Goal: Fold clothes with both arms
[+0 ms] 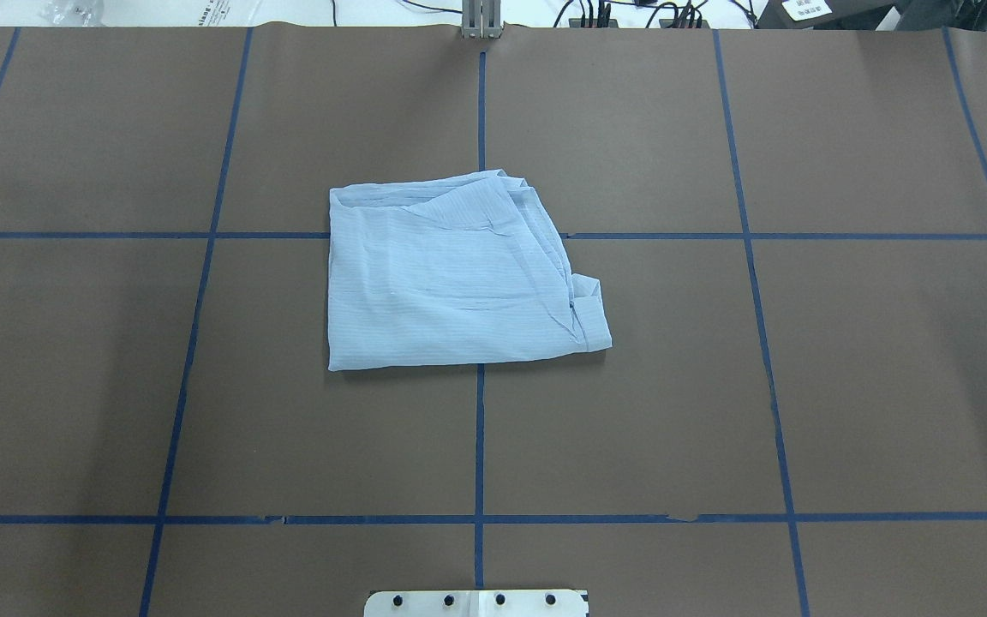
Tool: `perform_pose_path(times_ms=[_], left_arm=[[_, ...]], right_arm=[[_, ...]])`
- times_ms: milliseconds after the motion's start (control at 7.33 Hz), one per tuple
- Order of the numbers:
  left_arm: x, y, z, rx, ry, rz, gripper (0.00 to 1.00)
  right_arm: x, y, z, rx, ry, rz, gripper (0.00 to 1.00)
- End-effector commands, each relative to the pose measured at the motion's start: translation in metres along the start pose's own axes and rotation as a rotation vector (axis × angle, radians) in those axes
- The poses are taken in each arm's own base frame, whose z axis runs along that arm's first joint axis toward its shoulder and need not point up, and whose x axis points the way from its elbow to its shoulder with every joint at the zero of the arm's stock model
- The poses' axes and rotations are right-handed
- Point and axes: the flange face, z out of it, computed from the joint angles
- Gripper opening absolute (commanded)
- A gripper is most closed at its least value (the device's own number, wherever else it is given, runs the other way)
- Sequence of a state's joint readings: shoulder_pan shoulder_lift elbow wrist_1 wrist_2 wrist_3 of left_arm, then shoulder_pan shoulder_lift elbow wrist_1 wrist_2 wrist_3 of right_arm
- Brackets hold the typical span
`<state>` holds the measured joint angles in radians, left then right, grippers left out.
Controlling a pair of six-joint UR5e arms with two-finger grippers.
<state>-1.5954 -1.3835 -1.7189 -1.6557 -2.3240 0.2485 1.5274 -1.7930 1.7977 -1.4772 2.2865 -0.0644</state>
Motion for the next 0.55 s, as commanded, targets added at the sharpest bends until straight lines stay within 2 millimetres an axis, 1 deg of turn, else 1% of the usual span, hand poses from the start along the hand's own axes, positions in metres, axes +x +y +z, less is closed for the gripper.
perform_pose_path(times_ms=[0,409], left_arm=[[-0.0027,0.0039,0.0038,-0.008,0.002,-0.008,1.0],[-0.0055,0.0057,0.0071,-0.015,0.002,-0.014,1.0]], right_arm=[[-0.0006,-0.0015,-0.0004,0.0,0.002,0.0,1.0],[-0.0009,-0.0023,-0.0008,0.001,0.002,-0.006,1.0]])
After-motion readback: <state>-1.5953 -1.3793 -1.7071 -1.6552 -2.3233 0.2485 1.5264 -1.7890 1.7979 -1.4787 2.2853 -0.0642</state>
